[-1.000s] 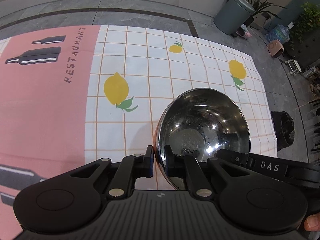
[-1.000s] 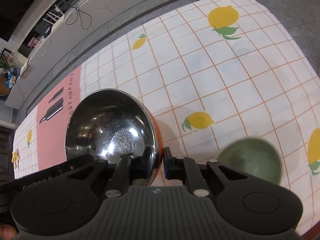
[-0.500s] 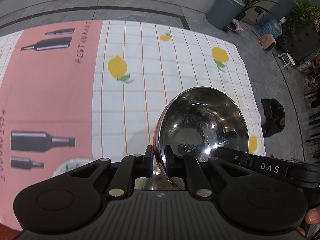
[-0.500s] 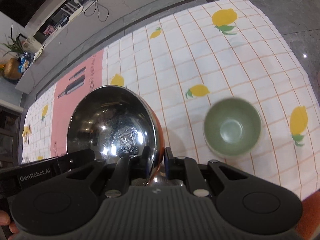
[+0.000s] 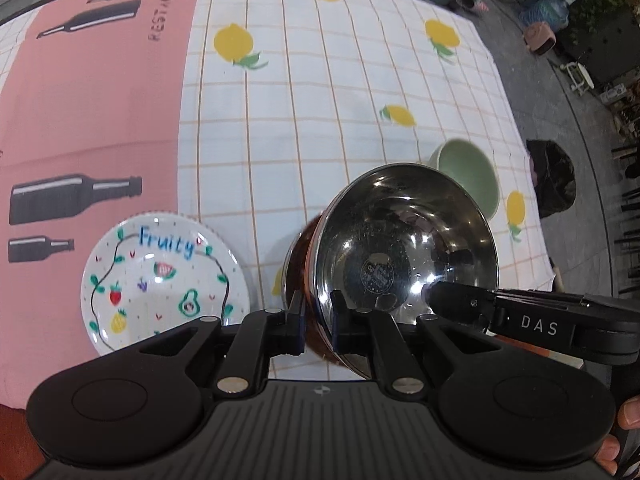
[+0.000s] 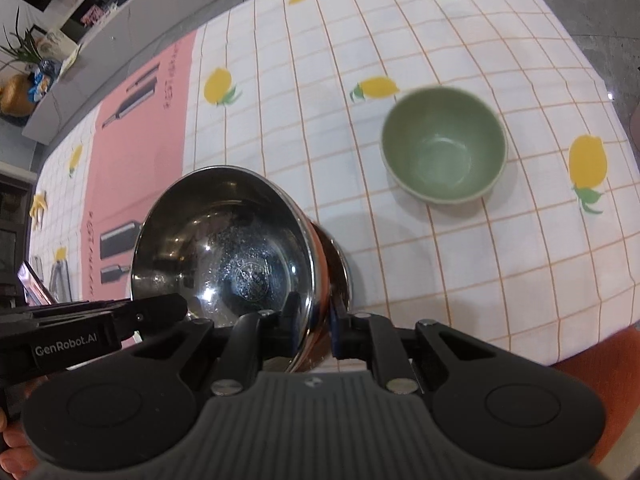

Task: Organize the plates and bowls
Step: 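Lift the nested steel bowls with both grippers toward the Fruity plate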

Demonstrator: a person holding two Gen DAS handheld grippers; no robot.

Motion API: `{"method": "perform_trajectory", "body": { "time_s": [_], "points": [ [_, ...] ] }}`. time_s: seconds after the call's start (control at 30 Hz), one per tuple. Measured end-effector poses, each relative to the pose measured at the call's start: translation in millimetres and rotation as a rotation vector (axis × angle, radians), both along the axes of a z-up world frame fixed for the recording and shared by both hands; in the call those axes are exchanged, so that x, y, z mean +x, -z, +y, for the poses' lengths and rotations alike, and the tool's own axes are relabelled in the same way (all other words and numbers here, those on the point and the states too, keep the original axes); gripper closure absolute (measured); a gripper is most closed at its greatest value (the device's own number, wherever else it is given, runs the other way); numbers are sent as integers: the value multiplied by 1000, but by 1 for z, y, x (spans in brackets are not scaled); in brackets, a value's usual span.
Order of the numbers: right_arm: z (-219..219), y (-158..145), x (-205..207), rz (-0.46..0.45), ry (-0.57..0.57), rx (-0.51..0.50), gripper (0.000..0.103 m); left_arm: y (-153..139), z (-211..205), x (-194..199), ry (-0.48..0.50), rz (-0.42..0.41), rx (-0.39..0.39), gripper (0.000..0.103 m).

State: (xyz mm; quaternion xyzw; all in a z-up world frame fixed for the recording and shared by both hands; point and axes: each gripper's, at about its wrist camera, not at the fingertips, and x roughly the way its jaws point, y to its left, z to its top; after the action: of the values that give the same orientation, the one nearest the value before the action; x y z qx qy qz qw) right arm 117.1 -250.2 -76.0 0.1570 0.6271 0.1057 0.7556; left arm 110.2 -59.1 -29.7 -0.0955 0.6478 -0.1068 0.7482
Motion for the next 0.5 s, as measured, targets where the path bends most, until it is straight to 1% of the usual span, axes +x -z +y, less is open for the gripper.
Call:
{"method": "perform_trajectory", "body": {
  "time_s": [0.27, 0.5],
  "points": [
    [3, 12, 1, 28, -21, -32, 91, 11, -5, -1, 2, 38, 26, 91],
    [6, 12, 2, 18, -49, -71, 91, 17, -11, 0, 29, 52, 53, 91]
  ]
}}
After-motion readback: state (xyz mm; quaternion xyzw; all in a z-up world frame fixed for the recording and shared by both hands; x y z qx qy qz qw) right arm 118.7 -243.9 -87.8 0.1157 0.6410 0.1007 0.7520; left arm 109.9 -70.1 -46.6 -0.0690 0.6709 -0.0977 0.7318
